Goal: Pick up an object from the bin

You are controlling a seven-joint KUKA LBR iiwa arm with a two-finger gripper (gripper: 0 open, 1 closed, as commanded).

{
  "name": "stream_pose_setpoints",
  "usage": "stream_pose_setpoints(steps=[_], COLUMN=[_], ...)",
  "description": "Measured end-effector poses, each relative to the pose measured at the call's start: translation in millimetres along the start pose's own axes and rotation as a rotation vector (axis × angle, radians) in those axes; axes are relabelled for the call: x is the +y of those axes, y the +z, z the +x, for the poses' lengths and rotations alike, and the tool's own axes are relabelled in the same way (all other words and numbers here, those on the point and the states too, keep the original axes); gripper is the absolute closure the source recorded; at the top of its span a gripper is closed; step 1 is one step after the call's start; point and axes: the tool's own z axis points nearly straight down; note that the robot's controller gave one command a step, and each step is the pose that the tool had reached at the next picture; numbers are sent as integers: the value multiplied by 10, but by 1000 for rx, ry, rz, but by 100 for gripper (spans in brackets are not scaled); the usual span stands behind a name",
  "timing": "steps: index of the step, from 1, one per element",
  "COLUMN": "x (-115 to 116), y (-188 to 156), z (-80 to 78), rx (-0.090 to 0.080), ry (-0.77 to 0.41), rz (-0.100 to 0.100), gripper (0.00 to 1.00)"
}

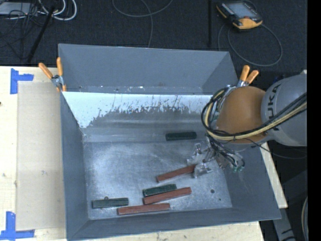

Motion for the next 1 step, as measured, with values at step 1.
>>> stream_pose_setpoints(steps=[1], x=[-143], y=[-1859], z=[-57], rx=[5], ry=[-74], rz=[0], gripper=[100])
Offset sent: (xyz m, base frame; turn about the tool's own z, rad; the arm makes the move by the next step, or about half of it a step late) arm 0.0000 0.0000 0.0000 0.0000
